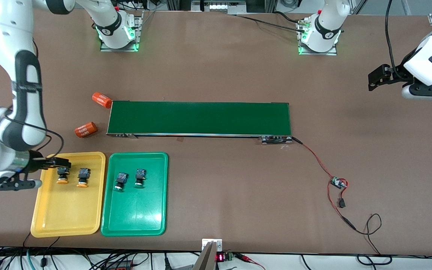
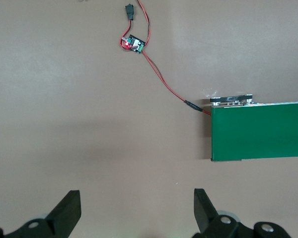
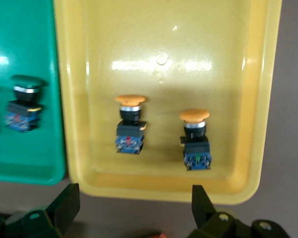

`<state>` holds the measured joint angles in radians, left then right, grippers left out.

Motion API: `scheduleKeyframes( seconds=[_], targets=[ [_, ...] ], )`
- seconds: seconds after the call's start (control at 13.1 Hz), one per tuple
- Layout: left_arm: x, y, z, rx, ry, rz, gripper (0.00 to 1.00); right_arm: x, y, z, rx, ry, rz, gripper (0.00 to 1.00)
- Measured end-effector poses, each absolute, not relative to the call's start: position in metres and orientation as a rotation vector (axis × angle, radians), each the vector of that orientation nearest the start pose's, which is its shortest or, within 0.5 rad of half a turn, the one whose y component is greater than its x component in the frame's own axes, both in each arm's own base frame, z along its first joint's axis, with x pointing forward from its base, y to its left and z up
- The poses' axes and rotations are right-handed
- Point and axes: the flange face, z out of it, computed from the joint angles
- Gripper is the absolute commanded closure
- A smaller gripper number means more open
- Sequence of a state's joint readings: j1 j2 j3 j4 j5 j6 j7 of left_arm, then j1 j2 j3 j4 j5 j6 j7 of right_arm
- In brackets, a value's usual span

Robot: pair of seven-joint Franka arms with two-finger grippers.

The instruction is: Sort buttons by color to trays

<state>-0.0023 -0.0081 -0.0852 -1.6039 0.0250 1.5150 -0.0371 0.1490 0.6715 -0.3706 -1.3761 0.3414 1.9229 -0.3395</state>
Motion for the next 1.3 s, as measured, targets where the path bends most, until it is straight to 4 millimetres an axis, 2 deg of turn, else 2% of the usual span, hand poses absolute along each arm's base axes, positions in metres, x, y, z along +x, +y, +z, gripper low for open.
scheduleKeyframes(
  seconds=[0.31, 0.53, 0.69, 0.76, 1.07, 1.14, 1.22, 1.3],
  targets=[
    [0.543, -0.045, 0.609, -3.107, 0.078, 0.123, 0.0, 0.69, -0.079, 0.393, -2.994, -0.038, 0.166, 0.0],
    [0.543, -0.046, 0.609, -3.107, 0.079, 0.124, 0.0, 0.663, -0.076, 0.459, -2.996, 0.084, 0.226, 0.0],
    [0.543, -0.046, 0.609, -3.107, 0.08, 0.124, 0.0, 0.645, -0.06, 0.496, -3.005, 0.147, 0.268, 0.0],
    [0.543, -0.046, 0.609, -3.107, 0.08, 0.124, 0.0, 0.639, -0.045, 0.511, -3.027, 0.143, 0.274, 0.0],
    [0.543, -0.046, 0.609, -3.107, 0.081, 0.124, 0.0, 0.623, 0.023, 0.543, -3.108, 0.112, 0.272, 0.0],
    [0.543, -0.046, 0.609, -3.107, 0.081, 0.124, 0.0, 0.62, 0.031, 0.548, -3.119, 0.11, 0.266, 0.0],
    [0.543, -0.046, 0.609, -3.107, 0.081, 0.124, 0.0, 0.616, 0.029, 0.552, -3.135, 0.116, 0.265, 0.0],
    [0.543, -0.046, 0.609, -3.107, 0.082, 0.124, 0.0, 0.613, 0.015, 0.554, -3.143, 0.144, 0.264, 0.0]
  ],
)
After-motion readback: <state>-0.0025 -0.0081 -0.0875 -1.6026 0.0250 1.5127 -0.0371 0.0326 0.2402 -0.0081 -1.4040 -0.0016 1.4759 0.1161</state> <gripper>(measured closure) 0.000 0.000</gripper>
